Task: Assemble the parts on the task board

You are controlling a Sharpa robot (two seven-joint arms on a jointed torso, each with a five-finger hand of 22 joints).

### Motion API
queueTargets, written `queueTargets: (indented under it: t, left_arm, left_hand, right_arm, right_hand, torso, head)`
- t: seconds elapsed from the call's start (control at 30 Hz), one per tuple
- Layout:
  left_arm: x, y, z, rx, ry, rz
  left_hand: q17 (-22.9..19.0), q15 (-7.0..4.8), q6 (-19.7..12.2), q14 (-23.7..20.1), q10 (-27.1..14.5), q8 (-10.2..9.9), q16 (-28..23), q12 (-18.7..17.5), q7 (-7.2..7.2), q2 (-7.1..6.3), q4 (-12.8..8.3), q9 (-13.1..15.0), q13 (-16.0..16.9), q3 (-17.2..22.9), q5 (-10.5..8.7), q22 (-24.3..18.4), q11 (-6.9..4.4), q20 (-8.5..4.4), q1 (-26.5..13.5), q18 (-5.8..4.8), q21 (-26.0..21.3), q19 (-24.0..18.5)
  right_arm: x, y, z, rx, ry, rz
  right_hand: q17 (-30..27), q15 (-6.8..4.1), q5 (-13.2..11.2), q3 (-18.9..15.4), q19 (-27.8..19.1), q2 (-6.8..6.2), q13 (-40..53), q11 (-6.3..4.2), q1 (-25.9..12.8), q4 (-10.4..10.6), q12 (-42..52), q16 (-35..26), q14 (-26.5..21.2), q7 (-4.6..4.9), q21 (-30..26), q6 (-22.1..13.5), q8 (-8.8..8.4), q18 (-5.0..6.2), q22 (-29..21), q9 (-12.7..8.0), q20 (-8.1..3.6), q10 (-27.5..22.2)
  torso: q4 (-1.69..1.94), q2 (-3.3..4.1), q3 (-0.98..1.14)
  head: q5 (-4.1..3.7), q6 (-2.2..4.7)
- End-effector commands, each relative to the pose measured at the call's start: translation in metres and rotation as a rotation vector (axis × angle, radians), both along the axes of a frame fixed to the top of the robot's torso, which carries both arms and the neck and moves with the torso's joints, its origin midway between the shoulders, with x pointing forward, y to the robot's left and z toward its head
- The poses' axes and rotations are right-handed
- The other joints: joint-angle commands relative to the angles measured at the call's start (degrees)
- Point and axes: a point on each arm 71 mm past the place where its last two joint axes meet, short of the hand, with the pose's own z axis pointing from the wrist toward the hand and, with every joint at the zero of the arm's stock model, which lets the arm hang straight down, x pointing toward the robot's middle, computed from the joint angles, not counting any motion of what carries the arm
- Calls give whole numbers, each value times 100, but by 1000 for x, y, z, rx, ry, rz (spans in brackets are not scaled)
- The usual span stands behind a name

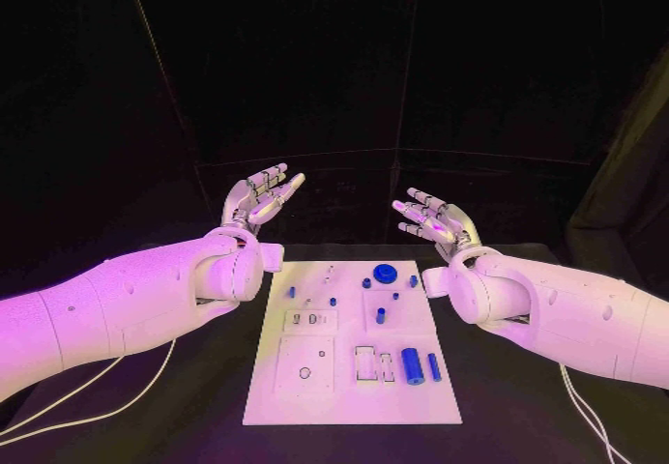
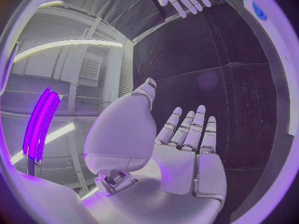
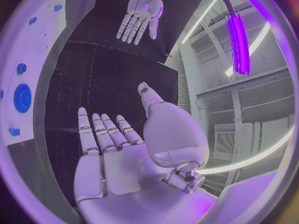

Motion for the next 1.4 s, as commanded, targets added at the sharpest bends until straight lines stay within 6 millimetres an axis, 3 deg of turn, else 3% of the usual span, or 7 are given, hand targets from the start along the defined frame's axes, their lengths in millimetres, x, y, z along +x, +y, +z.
queueTargets:
  t: [0.03, 0.17, 0.33, 0.43, 0.53, 0.87, 1.4]
  left_arm:
    - [1, -3, 5, -64, -46, -59]
    - [1, -3, 5, -64, -46, -59]
    - [2, 15, 5, -62, -41, -48]
    - [2, 17, 4, -70, -35, -65]
    - [0, 16, 6, -56, -50, -111]
    - [-11, 14, 13, -27, -77, -194]
    - [-37, 13, 21, -60, -42, -292]
  left_hand:
    - [19, 43, 165, 145, 104, 33, 28, 35, 435, -27, 85, 17, 14, 16, 37, 14, 42, 95, 274, 137, 46, 58]
    - [23, 54, 226, 181, 138, 45, 34, 41, 469, -21, 81, 24, 18, 15, 38, 17, 65, 98, 275, 138, 51, 68]
    - [121, 122, 360, 947, 383, 57, 207, 73, 551, 41, 44, 32, 39, 15, 36, 72, 150, 102, 281, 107, 147, 386]
    - [212, 119, 647, 1597, 1442, 98, 475, 270, 619, 122, -31, 56, 134, -10, 31, 234, 233, 92, 274, 110, 446, 1356]
    - [287, -51, 1295, 2180, 2423, 231, 715, 519, 661, 224, -113, 121, 211, -62, 39, 435, 161, 74, 238, 271, 876, 2553]
    - [287, -314, 2549, 3085, 3426, 424, 856, 752, 458, 410, -551, 162, 201, -266, 34, 404, -107, -77, 289, 363, 1050, 3463]
    - [365, -496, 2892, 3525, 3974, 401, 985, 753, 293, 506, -964, 117, 222, -263, 38, 327, -292, -253, 461, 352, 1043, 3925]
  right_arm:
    - [2, 11, 1, -25, 7, 180]
    - [7, 12, 3, -41, 7, 219]
    - [16, -13, 9, -247, -147, 160]
    - [17, -15, 12, -291, -186, 155]
    - [17, -17, 15, -340, -226, 160]
    - [21, -15, 35, -539, -346, 203]
    - [28, 13, 50, -1123, -431, 328]
  right_hand:
    - [113, 50, -59, 110, 1116, 143, 71, 128, 588, -310, 130, 266, 1669, 818, 329, 704, 101, 284, 161, 63, 48, 1034]
    - [147, -137, -162, 267, 1565, 146, 156, -29, 848, -605, 340, 405, 2800, 697, 567, 1798, 249, 473, 217, 142, 44, 2587]
    - [147, -295, -109, 428, 1930, 127, 144, -188, 920, -796, 394, 442, 3338, 556, 740, 2869, 360, 570, 241, 189, -15, 3134]
    - [147, -368, -78, 552, 2108, 113, 140, -245, 885, -884, 345, 410, 3607, 522, 814, 3288, 339, 574, 235, 188, -80, 3377]
    - [142, -434, -55, 714, 2272, 94, 133, -286, 849, -972, 284, 369, 3835, 489, 885, 3493, 295, 567, 232, 180, -151, 3592]
    - [181, -745, -177, 1165, 3005, -167, 145, -495, 1149, -1291, 235, 432, 4658, 379, 1450, 3992, 255, 549, 453, 193, -534, 4322]
    - [521, -1217, -158, 1027, 3719, -428, 165, -797, 959, -1162, 168, 988, 6381, 159, 3384, 4187, 182, 555, 1588, 172, -1018, 4977]
  torso:
    - [1, 1, -1]
    - [1, 1, -1]
    - [-16, 61, -3]
    - [-20, 80, -5]
    - [7, 125, -13]
    - [103, 360, -48]
    - [250, 749, -142]
  head:
    - [0, 0]
    - [0, 0]
    - [17, -60]
    - [24, -72]
    - [-6, -42]
    - [-50, -3]
    - [-229, 157]
